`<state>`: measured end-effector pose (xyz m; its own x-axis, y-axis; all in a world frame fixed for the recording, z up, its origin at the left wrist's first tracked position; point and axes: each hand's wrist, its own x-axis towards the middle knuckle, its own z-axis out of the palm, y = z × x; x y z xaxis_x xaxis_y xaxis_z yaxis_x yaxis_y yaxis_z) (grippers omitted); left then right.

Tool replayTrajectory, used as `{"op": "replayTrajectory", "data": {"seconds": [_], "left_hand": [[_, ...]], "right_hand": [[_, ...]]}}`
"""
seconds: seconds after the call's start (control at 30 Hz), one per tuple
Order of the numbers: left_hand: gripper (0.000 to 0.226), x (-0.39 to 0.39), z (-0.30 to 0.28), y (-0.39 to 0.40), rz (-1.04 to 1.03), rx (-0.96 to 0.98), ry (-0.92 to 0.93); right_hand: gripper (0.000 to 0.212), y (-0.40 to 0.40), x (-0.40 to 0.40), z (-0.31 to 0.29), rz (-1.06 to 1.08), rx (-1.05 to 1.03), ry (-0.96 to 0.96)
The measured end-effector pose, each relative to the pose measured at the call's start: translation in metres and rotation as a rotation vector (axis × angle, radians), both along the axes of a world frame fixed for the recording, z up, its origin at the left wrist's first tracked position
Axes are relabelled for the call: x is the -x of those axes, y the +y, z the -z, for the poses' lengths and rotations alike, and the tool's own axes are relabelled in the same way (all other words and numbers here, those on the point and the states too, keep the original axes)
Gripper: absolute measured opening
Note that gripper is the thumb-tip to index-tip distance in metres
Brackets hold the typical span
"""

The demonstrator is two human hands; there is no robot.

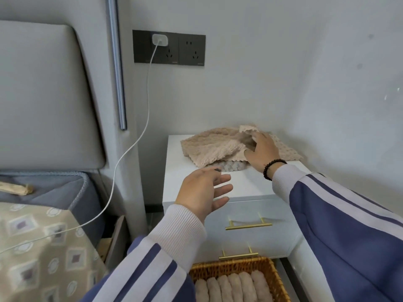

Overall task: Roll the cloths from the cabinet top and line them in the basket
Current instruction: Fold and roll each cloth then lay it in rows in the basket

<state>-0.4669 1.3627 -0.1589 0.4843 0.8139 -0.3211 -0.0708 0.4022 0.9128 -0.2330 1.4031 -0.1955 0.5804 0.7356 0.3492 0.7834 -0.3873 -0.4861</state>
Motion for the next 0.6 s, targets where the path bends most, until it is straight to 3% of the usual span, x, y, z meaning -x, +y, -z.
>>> {"op": "replayTrajectory", "data": {"seconds": [0.3, 0.6], "left_hand": [[0.016, -0.014, 0.006, -0.023, 0.06, -0.01, 0.041], [0.018, -0.023, 0.019, -0.05, 0.139, -0.075, 0.109]], "right_hand": [[0.043, -0.088, 0.022, -0.035, 0.02, -0.48, 0.095], [0.032, -0.169, 0.061, -0.029, 0.047, -0.669, 0.352]]}}
